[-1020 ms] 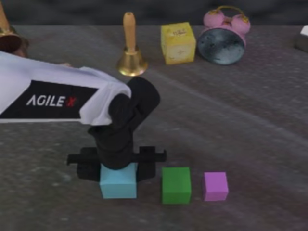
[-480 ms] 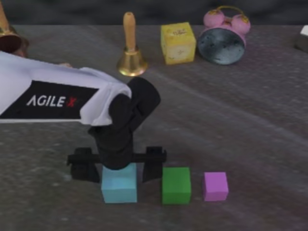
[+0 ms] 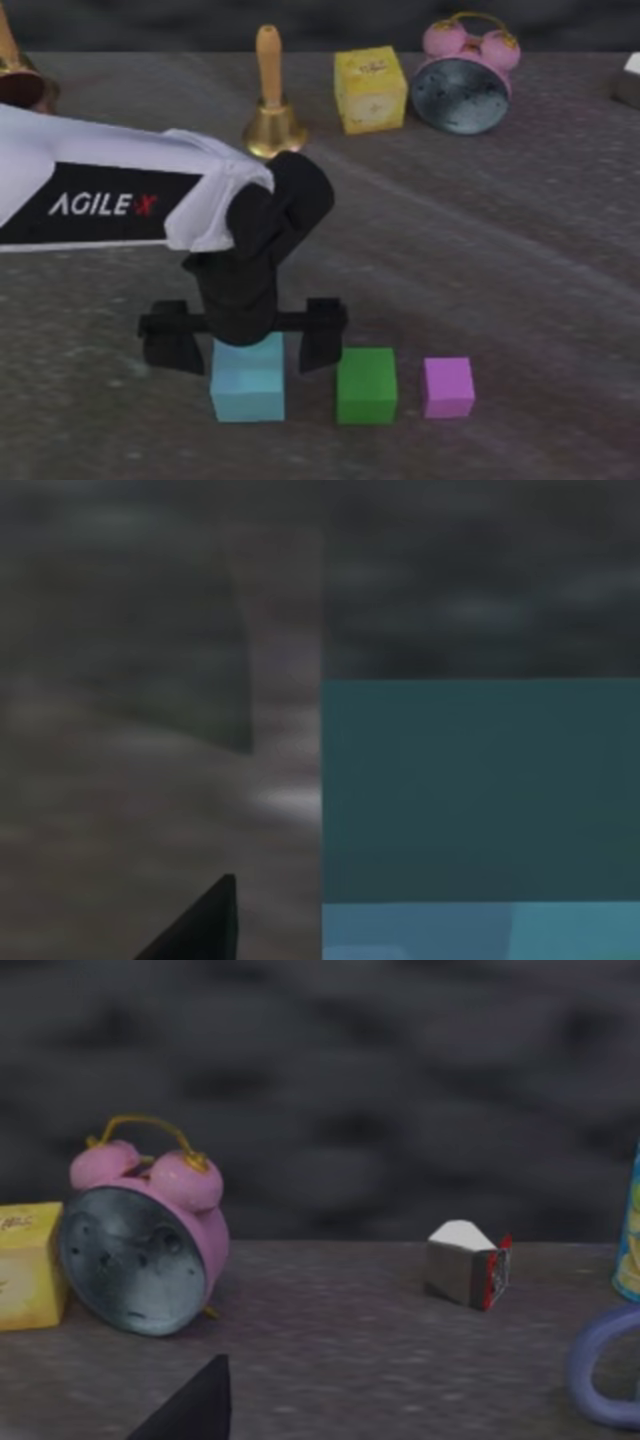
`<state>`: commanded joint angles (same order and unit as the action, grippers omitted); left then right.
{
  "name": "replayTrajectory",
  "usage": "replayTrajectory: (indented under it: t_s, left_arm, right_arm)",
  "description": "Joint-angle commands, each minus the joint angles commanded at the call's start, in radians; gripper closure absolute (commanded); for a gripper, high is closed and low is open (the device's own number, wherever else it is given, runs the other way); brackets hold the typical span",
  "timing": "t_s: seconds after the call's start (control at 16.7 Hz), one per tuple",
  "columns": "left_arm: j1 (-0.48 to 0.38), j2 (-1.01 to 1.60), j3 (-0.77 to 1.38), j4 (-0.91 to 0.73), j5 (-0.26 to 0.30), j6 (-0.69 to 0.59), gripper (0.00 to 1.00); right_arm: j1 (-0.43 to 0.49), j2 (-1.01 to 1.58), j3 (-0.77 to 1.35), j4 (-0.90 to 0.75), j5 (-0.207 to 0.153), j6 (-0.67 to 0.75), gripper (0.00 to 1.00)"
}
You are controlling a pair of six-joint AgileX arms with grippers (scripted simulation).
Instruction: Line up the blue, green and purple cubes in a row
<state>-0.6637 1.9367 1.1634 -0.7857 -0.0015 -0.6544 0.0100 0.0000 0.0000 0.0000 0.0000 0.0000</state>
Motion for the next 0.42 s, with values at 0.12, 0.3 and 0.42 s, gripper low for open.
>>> replayTrajectory:
  t_s: [0.12,0.3,0.42]
  left_arm:
    - [0.006,-0.029,0.038,-0.076,0.000,-0.002,0.00]
    - [0.014,-0.080,0.099,-0.192,0.000,-0.004,0.00]
    - [0.017,-0.101,0.119,-0.221,0.000,-0.003,0.00]
  right_arm:
    - [0.000,0.000,0.000,0.000,0.000,0.000,0.00]
    - [0.000,0.000,0.000,0.000,0.000,0.000,0.00]
    - [0.000,0.000,0.000,0.000,0.000,0.000,0.00]
